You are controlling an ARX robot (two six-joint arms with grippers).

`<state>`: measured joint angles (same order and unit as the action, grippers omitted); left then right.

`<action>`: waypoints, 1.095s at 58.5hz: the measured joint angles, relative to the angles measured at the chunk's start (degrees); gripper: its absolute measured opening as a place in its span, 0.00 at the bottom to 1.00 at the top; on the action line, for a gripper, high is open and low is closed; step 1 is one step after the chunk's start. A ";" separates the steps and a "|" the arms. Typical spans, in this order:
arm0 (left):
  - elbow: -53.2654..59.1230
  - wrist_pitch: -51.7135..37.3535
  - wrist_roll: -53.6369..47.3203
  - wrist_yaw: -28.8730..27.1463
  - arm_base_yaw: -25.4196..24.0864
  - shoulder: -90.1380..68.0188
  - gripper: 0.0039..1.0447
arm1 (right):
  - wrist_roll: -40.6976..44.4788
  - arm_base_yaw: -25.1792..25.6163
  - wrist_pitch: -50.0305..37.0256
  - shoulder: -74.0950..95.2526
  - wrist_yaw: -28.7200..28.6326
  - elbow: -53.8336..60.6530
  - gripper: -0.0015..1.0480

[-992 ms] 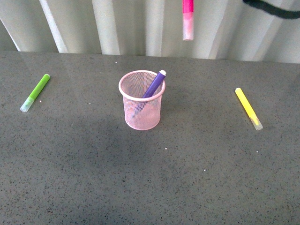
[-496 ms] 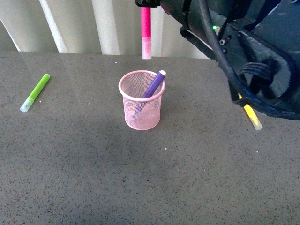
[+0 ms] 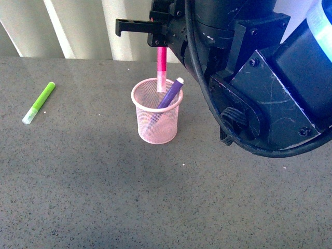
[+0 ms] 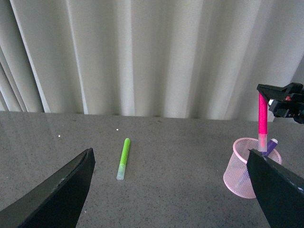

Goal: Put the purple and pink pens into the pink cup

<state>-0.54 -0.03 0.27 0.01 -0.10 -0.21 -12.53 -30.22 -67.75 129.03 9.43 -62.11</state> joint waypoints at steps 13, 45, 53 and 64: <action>0.00 0.00 0.00 0.00 0.00 0.00 0.94 | -0.42 0.44 -0.13 1.29 0.15 -1.14 0.11; 0.00 0.00 0.00 0.00 0.00 0.00 0.94 | -0.76 -2.38 -0.33 4.48 -0.17 -3.78 0.33; 0.00 0.00 0.00 0.00 0.00 0.00 0.94 | -0.96 -1.60 -0.33 4.48 -0.26 -3.78 0.58; 0.00 0.00 0.00 0.00 0.02 0.00 0.94 | -1.44 -0.35 -0.39 4.11 -0.42 -3.26 0.93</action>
<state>-0.54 -0.03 0.27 0.01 -0.08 -0.21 -13.98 -30.57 -68.14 133.14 9.02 -65.36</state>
